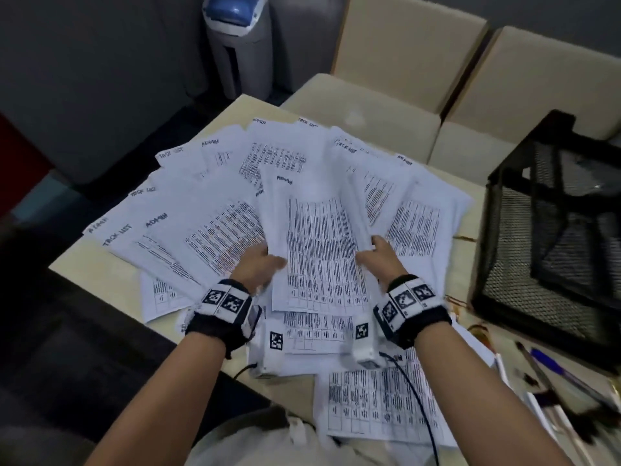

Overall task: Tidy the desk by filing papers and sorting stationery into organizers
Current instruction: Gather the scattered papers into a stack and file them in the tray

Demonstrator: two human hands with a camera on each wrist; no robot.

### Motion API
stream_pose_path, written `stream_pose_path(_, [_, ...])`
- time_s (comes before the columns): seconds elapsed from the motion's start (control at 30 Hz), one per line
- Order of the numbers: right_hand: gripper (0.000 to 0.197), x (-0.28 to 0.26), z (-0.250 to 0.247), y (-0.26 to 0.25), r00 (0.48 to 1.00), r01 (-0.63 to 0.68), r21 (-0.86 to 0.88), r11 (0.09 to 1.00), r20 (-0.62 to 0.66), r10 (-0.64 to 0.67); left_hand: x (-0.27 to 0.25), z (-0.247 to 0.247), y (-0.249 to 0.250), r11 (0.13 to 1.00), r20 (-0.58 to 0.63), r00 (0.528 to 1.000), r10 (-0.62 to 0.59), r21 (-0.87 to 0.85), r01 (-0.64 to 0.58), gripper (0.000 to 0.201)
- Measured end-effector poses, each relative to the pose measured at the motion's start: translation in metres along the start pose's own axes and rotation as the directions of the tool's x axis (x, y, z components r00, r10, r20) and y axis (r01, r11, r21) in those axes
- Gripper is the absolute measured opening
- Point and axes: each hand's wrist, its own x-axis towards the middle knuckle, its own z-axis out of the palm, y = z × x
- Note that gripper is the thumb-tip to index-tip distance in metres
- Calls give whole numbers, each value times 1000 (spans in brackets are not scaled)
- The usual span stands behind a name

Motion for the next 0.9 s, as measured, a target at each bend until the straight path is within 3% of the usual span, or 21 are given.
stream_pose_path(0.07, [31, -3, -5, 14, 998, -52, 74, 996, -36, 54, -22, 7, 30, 982, 9, 983, 183, 41, -183, 42])
stream_pose_path(0.13, [13, -10, -18, 16, 996, -48, 214, 976, -66, 63, -39, 5, 61, 935, 22, 937, 350, 55, -350, 39])
stream_pose_path(0.17, [15, -17, -26, 10, 995, -32, 278, 960, -85, 58, -47, 1, 75, 907, 30, 907, 420, 39, -420, 38])
stream_pose_path(0.2, [22, -22, -37, 2, 993, 7, 342, 940, -111, 33, -52, -4, 86, 875, 37, 875, 483, 23, -484, 37])
stream_pose_path(0.27, [24, -35, -61, -23, 965, 210, 425, 881, -232, -119, -62, -15, 108, 794, 28, 794, 608, -12, -608, 29])
stream_pose_path(0.37, [29, -68, -91, -68, 801, 561, 354, 748, -462, -381, -69, -29, 133, 688, -77, 703, 707, -155, -709, 24])
stream_pose_path(0.43, [35, -91, -105, -90, 682, 709, 350, 612, -561, -469, -70, -35, 142, 628, -157, 658, 737, -202, -752, 19])
stream_pose_path(0.47, [37, -97, -108, -93, 651, 748, 375, 548, -576, -495, -68, -36, 142, 605, -183, 641, 746, -216, -766, 16])
stream_pose_path(0.53, [40, -102, -105, -91, 649, 757, 404, 513, -554, -521, -63, -31, 137, 598, -201, 656, 728, -282, -750, 19])
stream_pose_path(0.63, [59, -91, -87, -71, 724, 685, 413, 600, -480, -495, -51, -16, 124, 638, -206, 724, 659, -356, -683, 51])
stream_pose_path(0.73, [56, -78, -70, -59, 787, 600, 422, 680, -467, -404, -44, -2, 120, 633, -208, 743, 636, -409, -657, 76])
stream_pose_path(0.8, [46, -70, -64, -57, 792, 571, 385, 725, -489, -364, -42, 5, 122, 639, -233, 749, 620, -404, -654, 62])
stream_pose_path(0.9, [37, -65, -65, -63, 737, 605, 289, 742, -556, -384, -41, 8, 130, 605, -349, 690, 634, -332, -723, 14])
